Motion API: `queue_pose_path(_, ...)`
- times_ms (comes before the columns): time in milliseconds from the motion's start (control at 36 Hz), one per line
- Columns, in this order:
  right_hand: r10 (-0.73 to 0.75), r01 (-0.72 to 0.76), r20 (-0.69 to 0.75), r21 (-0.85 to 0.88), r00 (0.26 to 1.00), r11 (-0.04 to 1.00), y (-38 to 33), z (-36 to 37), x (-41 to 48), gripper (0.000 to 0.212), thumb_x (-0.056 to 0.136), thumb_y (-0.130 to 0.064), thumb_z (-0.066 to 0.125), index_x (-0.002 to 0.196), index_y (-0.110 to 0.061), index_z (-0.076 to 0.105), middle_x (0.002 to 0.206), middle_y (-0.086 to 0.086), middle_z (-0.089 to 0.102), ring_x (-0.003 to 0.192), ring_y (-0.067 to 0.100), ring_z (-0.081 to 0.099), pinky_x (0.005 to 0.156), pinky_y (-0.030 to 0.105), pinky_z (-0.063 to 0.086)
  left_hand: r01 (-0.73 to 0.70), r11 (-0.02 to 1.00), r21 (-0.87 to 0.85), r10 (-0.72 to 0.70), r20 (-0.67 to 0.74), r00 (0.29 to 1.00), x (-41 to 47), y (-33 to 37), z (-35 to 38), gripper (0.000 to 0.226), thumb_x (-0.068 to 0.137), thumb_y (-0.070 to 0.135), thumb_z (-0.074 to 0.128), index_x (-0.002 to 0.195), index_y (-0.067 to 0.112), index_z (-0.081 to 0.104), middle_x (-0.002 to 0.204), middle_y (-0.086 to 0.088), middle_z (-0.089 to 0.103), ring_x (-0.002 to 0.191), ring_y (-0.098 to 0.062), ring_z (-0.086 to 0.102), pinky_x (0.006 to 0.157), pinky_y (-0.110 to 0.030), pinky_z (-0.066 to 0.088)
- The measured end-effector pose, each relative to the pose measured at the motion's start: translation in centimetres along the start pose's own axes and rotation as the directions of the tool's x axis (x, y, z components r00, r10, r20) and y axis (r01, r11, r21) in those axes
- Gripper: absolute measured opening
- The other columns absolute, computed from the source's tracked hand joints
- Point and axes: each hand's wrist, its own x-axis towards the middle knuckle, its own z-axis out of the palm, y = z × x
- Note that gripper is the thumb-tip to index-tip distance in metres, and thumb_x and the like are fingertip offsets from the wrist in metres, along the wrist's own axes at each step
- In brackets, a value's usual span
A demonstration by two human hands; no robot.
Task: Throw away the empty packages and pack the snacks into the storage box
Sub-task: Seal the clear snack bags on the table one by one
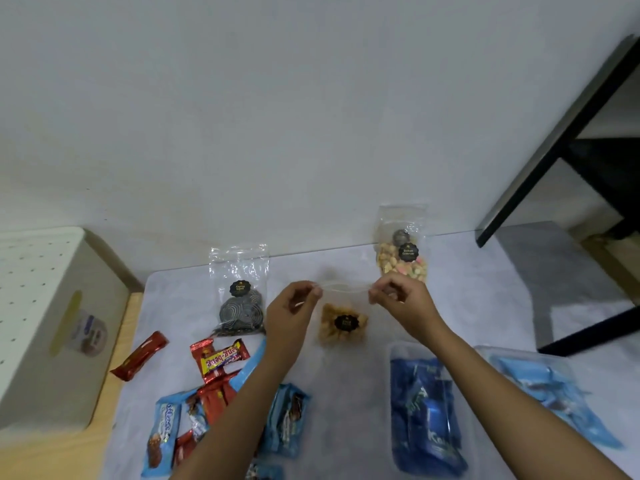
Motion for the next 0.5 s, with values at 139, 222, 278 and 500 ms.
queue_pose_path(139, 0.018, -0.019, 0.025, 0.033, 1.000, 0.999, 0.3, -0.1, -0.9, 0.022, 0.084, 0.001, 0.063, 0.068, -0.013, 0.061, 0.069, 0.020, 0.062, 0.067, 0.015, 0.057, 0.067, 0.023, 0.048, -0.009, 0.999, 0.039, 0.008, 0.012, 1.000, -0.6, -0.3, 0.4, 0.010, 0.083, 0.005, 0.065, 0.082, 0.015, 0.064, 0.082, -0.006, 0.068, 0.082, -0.019, 0.066, 0.074, -0.019, 0.053)
queue_pose_path(222, 0.020, -0.021, 0.025, 0.068, 0.999, 0.997, 0.3, 0.0, -1.2, 0.021, 0.085, 0.002, 0.061, 0.069, -0.010, 0.060, 0.072, 0.031, 0.058, 0.068, 0.019, 0.055, 0.068, 0.026, 0.047, -0.039, 0.994, 0.103, 0.037, 0.019, 0.999, -0.7, -0.3, 0.4, 0.012, 0.085, 0.004, 0.063, 0.080, 0.016, 0.062, 0.082, -0.007, 0.067, 0.080, -0.018, 0.064, 0.071, -0.016, 0.050)
queue_pose_path(278, 0.021, -0.023, 0.037, 0.059, 0.999, 0.998, 0.4, 0.2, -1.3, 0.015, 0.087, 0.001, 0.060, 0.072, -0.005, 0.060, 0.070, 0.020, 0.061, 0.067, 0.015, 0.057, 0.069, 0.029, 0.047, -0.059, 0.989, 0.138, 0.058, 0.010, 0.998, -0.8, -0.2, 0.5, 0.018, 0.085, 0.001, 0.061, 0.076, 0.016, 0.060, 0.078, -0.003, 0.064, 0.075, -0.012, 0.061, 0.067, -0.012, 0.046)
queue_pose_path(500, -0.132, 0.139, 0.052, -0.177, 0.990, 0.974, 0.1, 1.2, -1.2, 0.013, 0.084, -0.003, 0.065, 0.076, -0.014, 0.065, 0.067, 0.001, 0.066, 0.061, 0.014, 0.063, 0.059, 0.021, 0.051, -0.082, 0.985, 0.155, 0.078, 0.031, 0.996, -0.6, 0.1, 0.1, 0.020, 0.083, -0.006, 0.057, 0.075, 0.012, 0.058, 0.074, -0.002, 0.062, 0.073, -0.011, 0.058, 0.068, -0.014, 0.047)
